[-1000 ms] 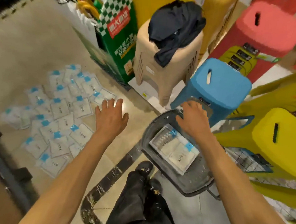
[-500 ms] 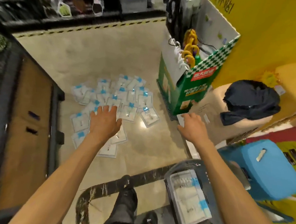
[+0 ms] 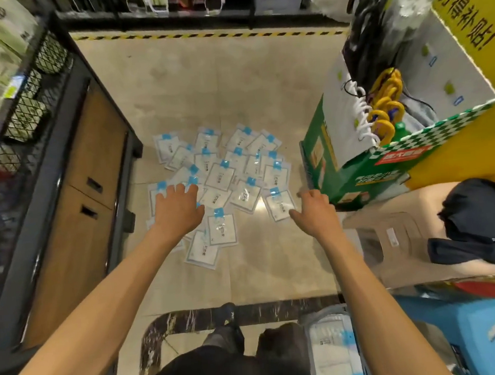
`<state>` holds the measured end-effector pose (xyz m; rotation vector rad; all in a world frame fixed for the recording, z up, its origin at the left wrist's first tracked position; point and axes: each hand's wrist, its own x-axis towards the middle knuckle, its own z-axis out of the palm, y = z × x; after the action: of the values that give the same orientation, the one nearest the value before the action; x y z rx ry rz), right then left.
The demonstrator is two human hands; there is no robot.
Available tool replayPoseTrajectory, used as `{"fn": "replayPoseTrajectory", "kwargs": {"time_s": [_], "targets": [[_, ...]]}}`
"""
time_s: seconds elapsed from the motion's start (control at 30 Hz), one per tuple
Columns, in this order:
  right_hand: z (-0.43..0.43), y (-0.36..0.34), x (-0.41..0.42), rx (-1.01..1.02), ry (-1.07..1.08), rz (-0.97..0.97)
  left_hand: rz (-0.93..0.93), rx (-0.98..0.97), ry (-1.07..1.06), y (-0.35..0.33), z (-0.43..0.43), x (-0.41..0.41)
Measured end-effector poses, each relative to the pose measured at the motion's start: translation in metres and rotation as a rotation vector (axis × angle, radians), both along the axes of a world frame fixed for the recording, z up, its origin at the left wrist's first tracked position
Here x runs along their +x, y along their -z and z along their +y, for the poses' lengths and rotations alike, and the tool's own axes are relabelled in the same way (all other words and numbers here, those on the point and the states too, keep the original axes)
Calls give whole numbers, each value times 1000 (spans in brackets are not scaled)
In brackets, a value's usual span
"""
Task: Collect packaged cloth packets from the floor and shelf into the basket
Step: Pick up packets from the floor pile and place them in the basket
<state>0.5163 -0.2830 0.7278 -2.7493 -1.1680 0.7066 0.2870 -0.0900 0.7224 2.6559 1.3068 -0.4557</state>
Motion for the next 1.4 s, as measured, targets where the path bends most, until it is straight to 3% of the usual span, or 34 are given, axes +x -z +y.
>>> {"fn": "replayPoseTrajectory", "kwargs": {"time_s": [0.57, 0.83, 1.07, 1.4], "targets": [[165, 101, 52, -134, -230, 211, 144, -145, -236, 79, 80, 24], [201, 183, 54, -207, -222, 253, 126, -195, -261, 158, 100, 26], [219, 304, 23, -211, -157, 251, 123, -283, -284, 291, 113, -17], [211, 577, -42, -237, -21, 301, 88, -332, -298, 560, 133, -71]]}}
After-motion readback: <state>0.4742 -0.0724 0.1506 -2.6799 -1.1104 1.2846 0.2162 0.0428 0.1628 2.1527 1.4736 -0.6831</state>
